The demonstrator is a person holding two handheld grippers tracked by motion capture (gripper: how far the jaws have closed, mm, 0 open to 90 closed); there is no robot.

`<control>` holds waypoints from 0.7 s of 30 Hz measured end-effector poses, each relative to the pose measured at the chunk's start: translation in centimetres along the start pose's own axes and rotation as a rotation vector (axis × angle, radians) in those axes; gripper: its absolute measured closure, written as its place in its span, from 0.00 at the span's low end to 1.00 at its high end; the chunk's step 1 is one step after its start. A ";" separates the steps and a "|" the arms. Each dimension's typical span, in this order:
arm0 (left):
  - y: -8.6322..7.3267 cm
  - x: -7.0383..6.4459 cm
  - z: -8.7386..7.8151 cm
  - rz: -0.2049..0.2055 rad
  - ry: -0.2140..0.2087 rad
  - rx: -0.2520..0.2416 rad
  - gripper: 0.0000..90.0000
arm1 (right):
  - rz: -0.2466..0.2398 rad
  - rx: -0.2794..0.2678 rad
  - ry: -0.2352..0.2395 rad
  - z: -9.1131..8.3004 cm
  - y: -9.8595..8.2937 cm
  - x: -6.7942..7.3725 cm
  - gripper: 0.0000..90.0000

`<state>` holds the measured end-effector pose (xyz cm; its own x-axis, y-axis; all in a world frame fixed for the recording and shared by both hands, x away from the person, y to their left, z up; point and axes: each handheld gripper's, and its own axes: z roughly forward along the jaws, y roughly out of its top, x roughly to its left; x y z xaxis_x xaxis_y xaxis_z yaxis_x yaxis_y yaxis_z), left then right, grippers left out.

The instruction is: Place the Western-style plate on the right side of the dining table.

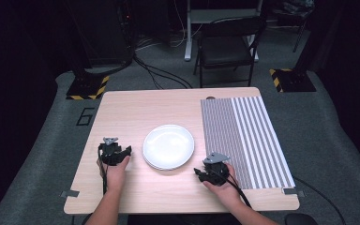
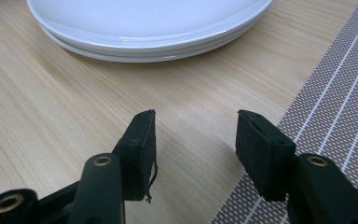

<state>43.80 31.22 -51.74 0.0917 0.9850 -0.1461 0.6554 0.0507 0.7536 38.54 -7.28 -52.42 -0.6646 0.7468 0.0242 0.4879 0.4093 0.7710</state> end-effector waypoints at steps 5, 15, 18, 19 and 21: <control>0.2 -0.1 -0.3 -0.042 -0.061 -0.003 0.62 | 0.065 0.005 0.018 -0.3 0.2 -0.7 0.56; 0.5 -0.5 -1.0 -0.075 -0.136 -0.024 0.63 | 0.118 0.002 0.021 -1.0 1.0 -1.8 0.61; 0.6 -0.7 -1.1 -0.070 -0.146 -0.027 0.64 | 0.146 -0.006 0.009 -1.2 1.2 -2.0 0.60; 0.7 -0.9 -1.1 -0.073 -0.157 -0.027 0.64 | 0.150 -0.011 0.012 -1.2 1.2 -2.2 0.61; 0.8 -1.1 -1.1 -0.059 -0.158 -0.025 0.65 | 0.170 -0.017 0.022 -1.2 1.3 -2.4 0.66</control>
<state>43.37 30.31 -50.31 0.1714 0.9422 -0.2880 0.6441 0.1140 0.7564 40.14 -9.12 -50.71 -0.5851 0.7931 0.1690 0.5850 0.2685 0.7653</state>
